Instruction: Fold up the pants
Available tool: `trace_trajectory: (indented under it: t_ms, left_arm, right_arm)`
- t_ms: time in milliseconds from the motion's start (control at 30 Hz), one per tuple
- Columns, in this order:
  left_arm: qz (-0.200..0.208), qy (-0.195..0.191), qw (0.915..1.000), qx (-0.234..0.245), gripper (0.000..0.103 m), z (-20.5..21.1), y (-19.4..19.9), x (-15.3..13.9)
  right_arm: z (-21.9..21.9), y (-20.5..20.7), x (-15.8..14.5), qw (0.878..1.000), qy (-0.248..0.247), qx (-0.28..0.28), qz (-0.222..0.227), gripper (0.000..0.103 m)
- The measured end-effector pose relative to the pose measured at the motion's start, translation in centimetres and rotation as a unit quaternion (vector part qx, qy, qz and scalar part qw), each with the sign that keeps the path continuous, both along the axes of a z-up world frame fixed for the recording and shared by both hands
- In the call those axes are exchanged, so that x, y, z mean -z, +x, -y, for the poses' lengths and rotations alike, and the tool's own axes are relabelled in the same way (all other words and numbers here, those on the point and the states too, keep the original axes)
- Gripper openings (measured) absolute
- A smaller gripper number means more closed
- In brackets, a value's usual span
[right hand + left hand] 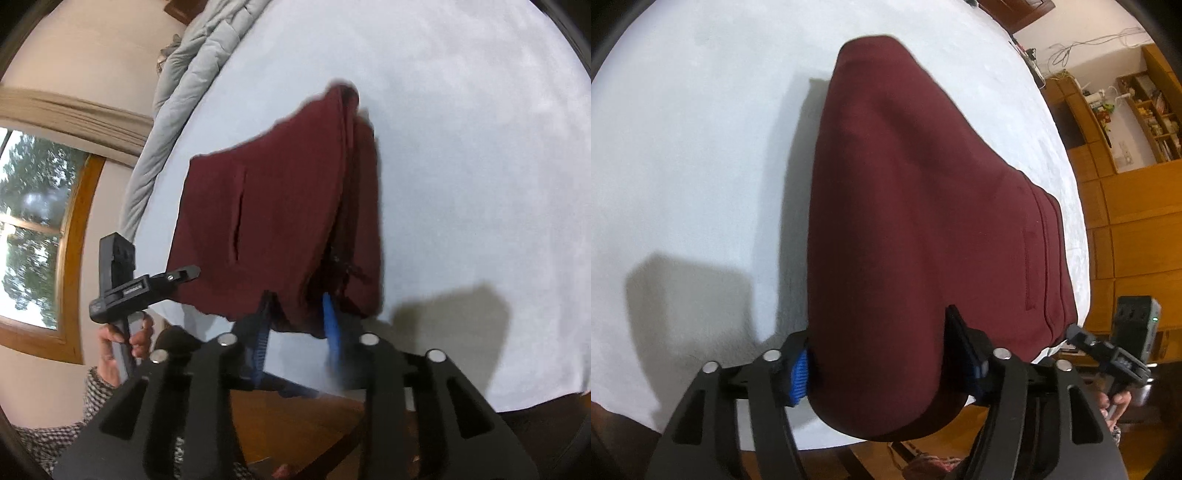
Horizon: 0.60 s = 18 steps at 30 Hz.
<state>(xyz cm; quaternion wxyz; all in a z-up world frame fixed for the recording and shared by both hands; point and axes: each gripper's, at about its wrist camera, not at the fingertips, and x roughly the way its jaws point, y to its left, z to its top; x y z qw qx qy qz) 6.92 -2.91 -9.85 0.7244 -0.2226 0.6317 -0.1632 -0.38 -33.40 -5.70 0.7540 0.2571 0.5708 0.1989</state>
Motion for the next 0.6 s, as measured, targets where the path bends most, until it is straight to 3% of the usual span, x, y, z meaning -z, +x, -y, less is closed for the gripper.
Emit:
trace_trajectory:
  t_ms: [67, 133, 167, 233, 600]
  left_arm:
    - [-0.008, 0.004, 1.0, 0.0, 0.074, 0.0, 0.6, -0.3]
    - [0.006, 0.034, 0.9994, 0.001, 0.081, 0.0, 1.4, -0.9]
    - [0.014, 0.05, 0.9986, 0.004, 0.086, 0.0, 1.9, -1.2]
    - [0.021, 0.057, 0.9981, 0.007, 0.087, -0.1, 2.7, -1.5]
    - [0.011, 0.01, 0.9985, 0.053, 0.088, 0.3, 5.9, 0.1]
  right_arm:
    - [0.7, 0.3, -1.3, 1.0, 0.001, 0.001, 0.021, 0.052]
    - [1.8, 0.9, -2.2, 0.999, 0.004, 0.01, 0.031, 0.063]
    - [2.2, 1.4, -2.3, 0.999, 0.004, 0.008, 0.033, 0.063]
    - [2.9, 2.1, -2.0, 1.0, 0.003, 0.007, 0.029, 0.066]
    - [3.4, 6.1, 3.8, 0.996, 0.075, -0.005, -0.036, 0.073]
